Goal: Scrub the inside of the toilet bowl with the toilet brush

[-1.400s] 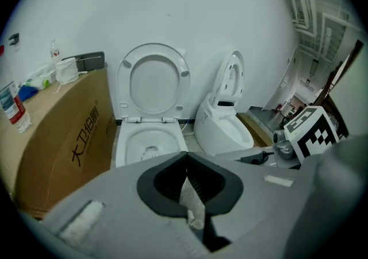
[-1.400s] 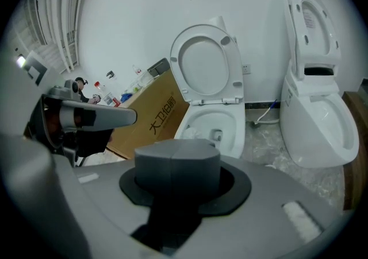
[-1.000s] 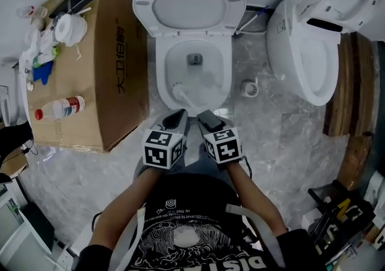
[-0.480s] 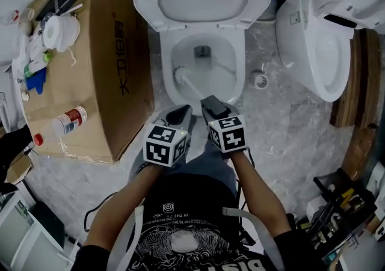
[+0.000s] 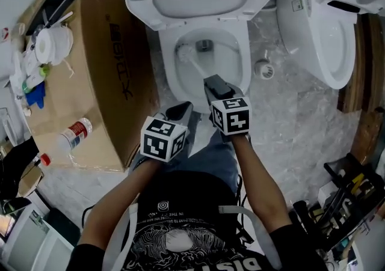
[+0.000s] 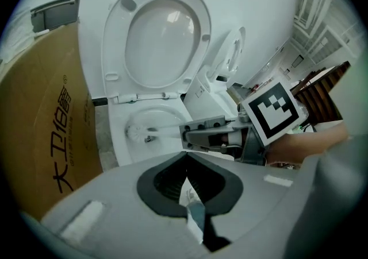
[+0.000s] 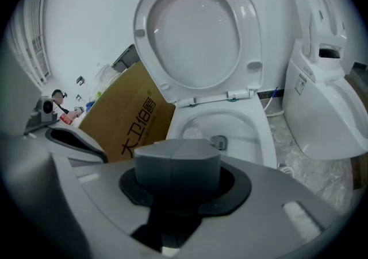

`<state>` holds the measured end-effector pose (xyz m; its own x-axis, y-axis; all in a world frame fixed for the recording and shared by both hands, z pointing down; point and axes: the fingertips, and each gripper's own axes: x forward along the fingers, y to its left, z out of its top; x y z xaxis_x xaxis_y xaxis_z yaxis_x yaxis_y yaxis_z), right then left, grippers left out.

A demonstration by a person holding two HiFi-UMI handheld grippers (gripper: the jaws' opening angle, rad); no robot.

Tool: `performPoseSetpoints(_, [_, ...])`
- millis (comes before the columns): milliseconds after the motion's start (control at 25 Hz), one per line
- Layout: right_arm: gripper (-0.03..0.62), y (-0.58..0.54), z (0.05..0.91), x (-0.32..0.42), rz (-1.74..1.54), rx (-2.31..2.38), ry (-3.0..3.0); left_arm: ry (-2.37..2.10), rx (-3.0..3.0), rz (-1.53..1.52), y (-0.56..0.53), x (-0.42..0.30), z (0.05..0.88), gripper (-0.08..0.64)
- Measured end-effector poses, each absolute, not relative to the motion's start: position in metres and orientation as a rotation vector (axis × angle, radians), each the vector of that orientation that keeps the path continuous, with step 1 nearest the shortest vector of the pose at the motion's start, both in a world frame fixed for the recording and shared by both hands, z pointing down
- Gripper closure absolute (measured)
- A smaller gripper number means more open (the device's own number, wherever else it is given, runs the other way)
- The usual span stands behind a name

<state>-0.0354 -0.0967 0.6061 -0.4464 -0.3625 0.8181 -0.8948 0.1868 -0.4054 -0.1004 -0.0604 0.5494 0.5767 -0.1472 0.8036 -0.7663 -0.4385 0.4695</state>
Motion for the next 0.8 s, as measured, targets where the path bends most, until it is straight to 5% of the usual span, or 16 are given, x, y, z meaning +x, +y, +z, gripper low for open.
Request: performPoseSetpoints(800, [0.443,-0.113,0.608,0.061,1.202,1.386,-1.78,-0.76,1.893,0.848,-0.046,-0.084,0.547,0.569])
